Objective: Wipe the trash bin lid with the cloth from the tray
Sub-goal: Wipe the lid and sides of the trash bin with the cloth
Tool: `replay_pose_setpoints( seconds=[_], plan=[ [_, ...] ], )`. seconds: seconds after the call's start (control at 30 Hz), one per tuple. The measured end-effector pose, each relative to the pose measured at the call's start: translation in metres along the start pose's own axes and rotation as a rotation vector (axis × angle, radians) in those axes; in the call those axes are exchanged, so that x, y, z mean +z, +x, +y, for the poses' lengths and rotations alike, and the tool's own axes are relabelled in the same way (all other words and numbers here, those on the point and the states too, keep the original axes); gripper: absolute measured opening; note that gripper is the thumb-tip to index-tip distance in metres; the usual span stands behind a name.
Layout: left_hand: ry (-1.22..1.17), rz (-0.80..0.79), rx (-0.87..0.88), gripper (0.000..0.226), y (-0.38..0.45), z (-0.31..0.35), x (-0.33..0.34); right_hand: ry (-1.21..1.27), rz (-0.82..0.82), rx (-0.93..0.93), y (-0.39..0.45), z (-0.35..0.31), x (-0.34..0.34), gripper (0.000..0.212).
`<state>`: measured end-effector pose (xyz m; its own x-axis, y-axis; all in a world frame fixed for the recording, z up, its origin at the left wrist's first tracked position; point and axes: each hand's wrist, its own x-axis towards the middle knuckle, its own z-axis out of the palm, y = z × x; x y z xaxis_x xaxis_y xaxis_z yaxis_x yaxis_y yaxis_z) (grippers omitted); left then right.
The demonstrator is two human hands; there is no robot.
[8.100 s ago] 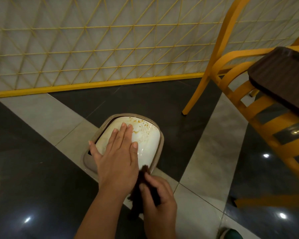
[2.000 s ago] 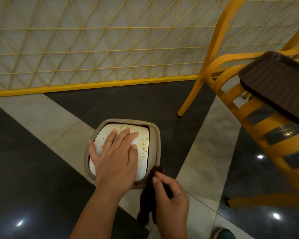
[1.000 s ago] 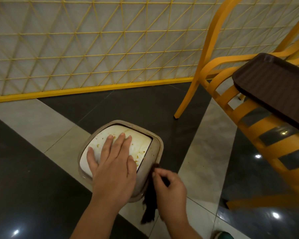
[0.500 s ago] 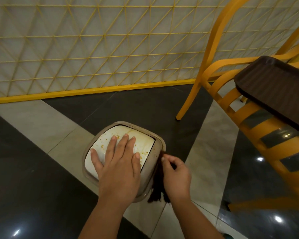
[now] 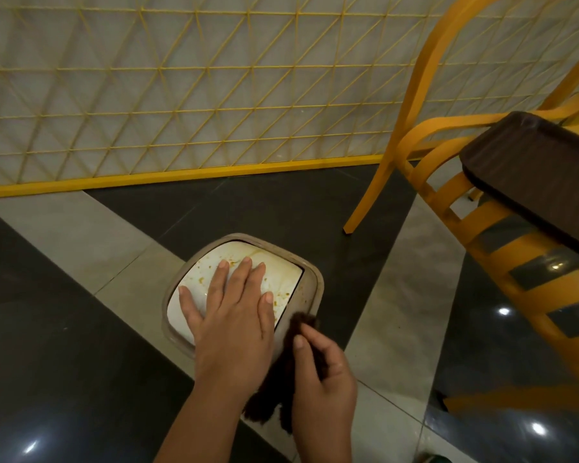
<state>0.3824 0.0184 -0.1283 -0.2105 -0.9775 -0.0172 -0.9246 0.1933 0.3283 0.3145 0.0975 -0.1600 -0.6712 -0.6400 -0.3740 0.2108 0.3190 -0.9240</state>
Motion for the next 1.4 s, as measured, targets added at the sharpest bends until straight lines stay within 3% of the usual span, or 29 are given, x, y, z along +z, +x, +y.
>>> replay_pose_setpoints(
  seconds=[0.17,0.33,0.53,0.7,0.77,0.87,0.97,1.13,1.2,1.4],
  plan=[
    [-0.006,0.011,0.022,0.056,0.001,-0.002,0.004,-0.239,-0.044,-0.425,0.026,-0.022,-0.01,0.022],
    [-0.019,0.016,0.021,0.059,0.0,-0.002,0.004,-0.213,-0.056,-0.329,0.045,-0.027,-0.007,0.022],
    [-0.042,-0.008,0.022,0.056,0.001,-0.003,0.0,-0.34,-0.113,-0.557,0.01,-0.01,-0.014,0.024],
    [-0.037,-0.014,0.006,0.053,0.001,0.0,0.001,-0.145,-0.016,-0.188,0.05,-0.017,-0.007,0.021],
    [-0.04,-0.009,0.0,0.055,0.001,0.0,0.0,-0.146,-0.003,-0.192,0.031,-0.015,-0.003,0.022],
    [-0.036,-0.006,0.003,0.055,0.002,0.0,-0.001,-0.172,-0.041,-0.346,0.001,-0.011,-0.001,0.026],
    [-0.037,-0.006,0.016,0.054,0.002,0.0,0.001,-0.254,-0.036,-0.444,0.02,-0.015,-0.004,0.023],
    [-0.029,0.008,0.006,0.055,0.002,0.001,0.003,-0.127,-0.006,-0.15,0.055,-0.017,-0.004,0.02],
    [-0.031,0.013,0.006,0.057,0.001,0.001,0.002,-0.14,-0.007,-0.122,0.04,-0.01,-0.005,0.02],
    [-0.025,-0.01,0.006,0.055,0.002,0.002,0.001,-0.445,-0.08,-0.639,0.017,-0.016,-0.011,0.023]
  ],
)
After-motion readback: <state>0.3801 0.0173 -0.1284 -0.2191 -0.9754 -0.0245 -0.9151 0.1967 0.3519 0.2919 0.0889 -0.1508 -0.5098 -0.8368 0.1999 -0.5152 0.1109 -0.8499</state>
